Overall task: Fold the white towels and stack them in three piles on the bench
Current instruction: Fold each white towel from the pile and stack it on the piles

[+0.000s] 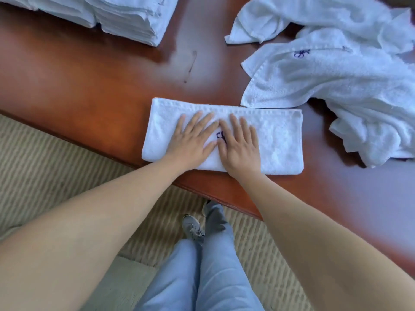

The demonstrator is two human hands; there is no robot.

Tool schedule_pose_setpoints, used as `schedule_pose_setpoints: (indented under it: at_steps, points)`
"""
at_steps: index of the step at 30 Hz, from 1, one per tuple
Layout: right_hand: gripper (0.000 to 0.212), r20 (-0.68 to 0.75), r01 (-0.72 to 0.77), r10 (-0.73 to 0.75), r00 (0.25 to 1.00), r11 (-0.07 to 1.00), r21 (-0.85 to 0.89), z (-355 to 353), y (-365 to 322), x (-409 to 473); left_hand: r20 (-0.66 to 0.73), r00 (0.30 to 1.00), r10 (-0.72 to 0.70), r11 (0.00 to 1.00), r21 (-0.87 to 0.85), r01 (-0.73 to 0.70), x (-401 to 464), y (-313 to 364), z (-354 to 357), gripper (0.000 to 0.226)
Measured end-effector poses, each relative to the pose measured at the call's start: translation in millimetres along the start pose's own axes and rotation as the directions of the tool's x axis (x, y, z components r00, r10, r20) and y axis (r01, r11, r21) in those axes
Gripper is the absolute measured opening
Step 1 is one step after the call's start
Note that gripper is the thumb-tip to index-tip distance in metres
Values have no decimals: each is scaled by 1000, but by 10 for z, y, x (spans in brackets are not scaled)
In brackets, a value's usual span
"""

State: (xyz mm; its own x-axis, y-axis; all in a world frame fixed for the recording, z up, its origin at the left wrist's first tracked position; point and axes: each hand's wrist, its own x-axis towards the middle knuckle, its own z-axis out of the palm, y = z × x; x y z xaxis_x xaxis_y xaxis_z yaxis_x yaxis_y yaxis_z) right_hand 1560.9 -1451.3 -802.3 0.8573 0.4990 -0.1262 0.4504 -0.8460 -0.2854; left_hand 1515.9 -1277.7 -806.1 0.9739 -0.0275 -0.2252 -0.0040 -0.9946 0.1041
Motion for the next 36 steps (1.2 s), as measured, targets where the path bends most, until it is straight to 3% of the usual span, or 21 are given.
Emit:
schedule_pose_setpoints:
  at_steps: [3, 7, 10, 14, 20, 24, 26, 27, 29, 31, 33, 36]
  points:
    - [56, -43, 32, -35, 998, 997, -76, 115, 135, -23, -116, 992, 46, 999, 7, -45, -19, -160, 153, 63]
    - [60, -50, -96, 92, 995, 990, -98, -20, 403, -58, -98, 995, -26, 1000, -7, 25, -42, -257, 126, 67]
    - [63, -15, -234, 234, 972, 967, -98, -140, 796, -96, -69, 983, -168, 986, -14, 167, -71, -419, 145, 69]
    - [62, -28, -355, 354, 935, 933, -65, -138, 991, -91, -63, 913, -403, 914, -75, 399, -92, -424, 176, 70]
    - [65, 132, -374, 378, 916, 926, -55, -403, 906, -44, 152, 879, -453, 888, -12, 460, -58, -342, -121, 73]
    - [62, 204, -421, 401, 893, 905, 63, -778, 905, -116, 263, 873, -410, 912, 106, 396, 84, -108, -469, 76]
    - [67, 271, -587, 533, 801, 788, 187, -903, 921, -210, 291, 902, -318, 948, 88, 306, 229, 106, -633, 71]
    - [69, 323, -699, 623, 712, 673, 241, -955, 927, -244, 299, 919, -256, 967, 65, 248, 320, 233, -704, 68]
    - [70, 444, -882, 763, 470, 379, 281, -1043, 927, -275, 298, 949, -107, 994, 15, 107, 535, 500, -801, 63]
    - [74, 589, -951, 774, 234, 57, 303, -1121, 939, -240, 295, 954, 52, 998, -49, -39, 787, 772, -878, 61]
    - [82, 724, -922, 670, 161, -160, 353, -1166, 1002, -186, 289, 943, 166, 982, -139, -130, 1037, 1035, -933, 61]
    - [56, 838, -886, 529, 137, -312, 342, -1271, 1170, -113, 334, 920, 207, 959, -253, -124, 1329, 1363, -985, 65]
